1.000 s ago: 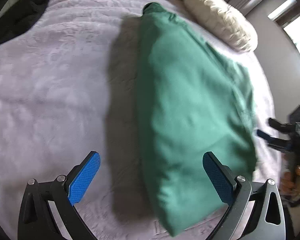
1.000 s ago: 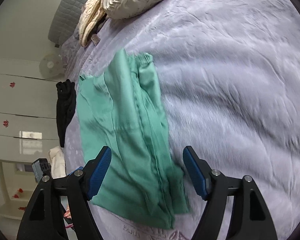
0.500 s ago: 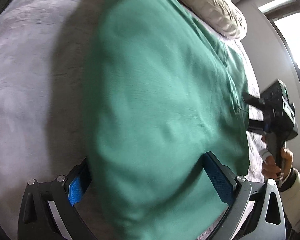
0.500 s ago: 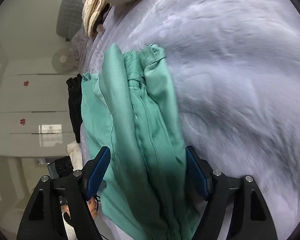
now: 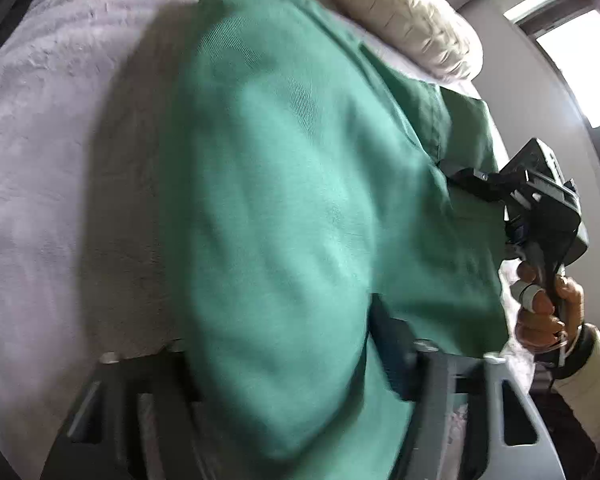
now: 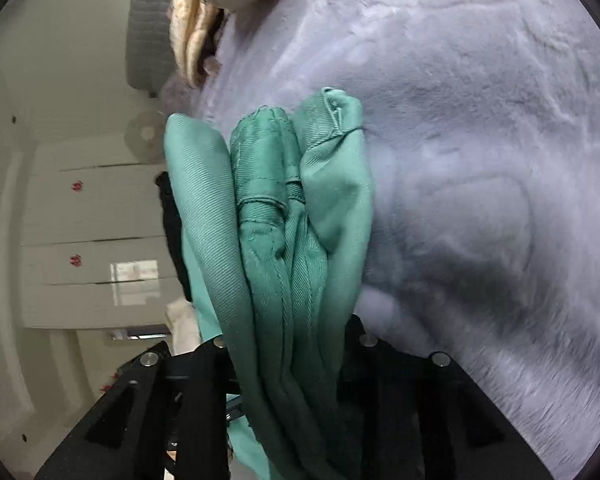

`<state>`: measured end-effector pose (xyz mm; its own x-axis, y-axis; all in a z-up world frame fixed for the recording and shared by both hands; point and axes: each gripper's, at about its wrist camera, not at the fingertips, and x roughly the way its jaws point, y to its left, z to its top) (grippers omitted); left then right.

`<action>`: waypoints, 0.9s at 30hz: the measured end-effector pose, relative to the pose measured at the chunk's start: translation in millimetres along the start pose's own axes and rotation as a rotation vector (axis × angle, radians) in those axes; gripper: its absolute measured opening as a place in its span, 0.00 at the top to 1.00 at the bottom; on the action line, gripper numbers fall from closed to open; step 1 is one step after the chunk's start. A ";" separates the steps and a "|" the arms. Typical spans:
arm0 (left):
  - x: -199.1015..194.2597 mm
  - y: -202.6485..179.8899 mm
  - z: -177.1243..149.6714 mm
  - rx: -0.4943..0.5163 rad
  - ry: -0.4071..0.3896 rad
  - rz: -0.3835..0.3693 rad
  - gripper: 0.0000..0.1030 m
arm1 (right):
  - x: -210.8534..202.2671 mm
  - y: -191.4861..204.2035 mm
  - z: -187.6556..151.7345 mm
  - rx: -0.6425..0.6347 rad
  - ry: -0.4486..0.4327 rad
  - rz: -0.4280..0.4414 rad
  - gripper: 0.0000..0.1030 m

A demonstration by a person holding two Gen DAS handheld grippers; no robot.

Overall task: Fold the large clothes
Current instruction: 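Grasp the green jacket end with the right tool and fold it over the bundle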

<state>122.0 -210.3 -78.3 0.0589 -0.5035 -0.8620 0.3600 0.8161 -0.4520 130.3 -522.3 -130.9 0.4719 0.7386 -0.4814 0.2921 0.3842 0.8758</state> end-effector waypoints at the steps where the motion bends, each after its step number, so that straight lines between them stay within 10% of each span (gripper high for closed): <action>1: -8.6 -1.9 1.0 0.008 -0.014 -0.011 0.51 | -1.9 5.4 -3.6 -0.005 -0.006 0.035 0.76; 14: -114.8 13.5 -32.5 0.080 -0.091 -0.121 0.55 | -15.3 90.8 -67.1 -0.068 -0.060 0.197 0.76; 27: -175.8 129.0 -141.1 0.049 0.032 -0.007 0.55 | 98.5 103.6 -198.2 0.050 -0.006 0.219 0.76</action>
<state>26.7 23.5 -17.4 0.0263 -0.4990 -0.8662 0.4060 0.7972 -0.4469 42.2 -300.0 -80.8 0.5339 0.7978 -0.2800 0.2228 0.1866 0.9568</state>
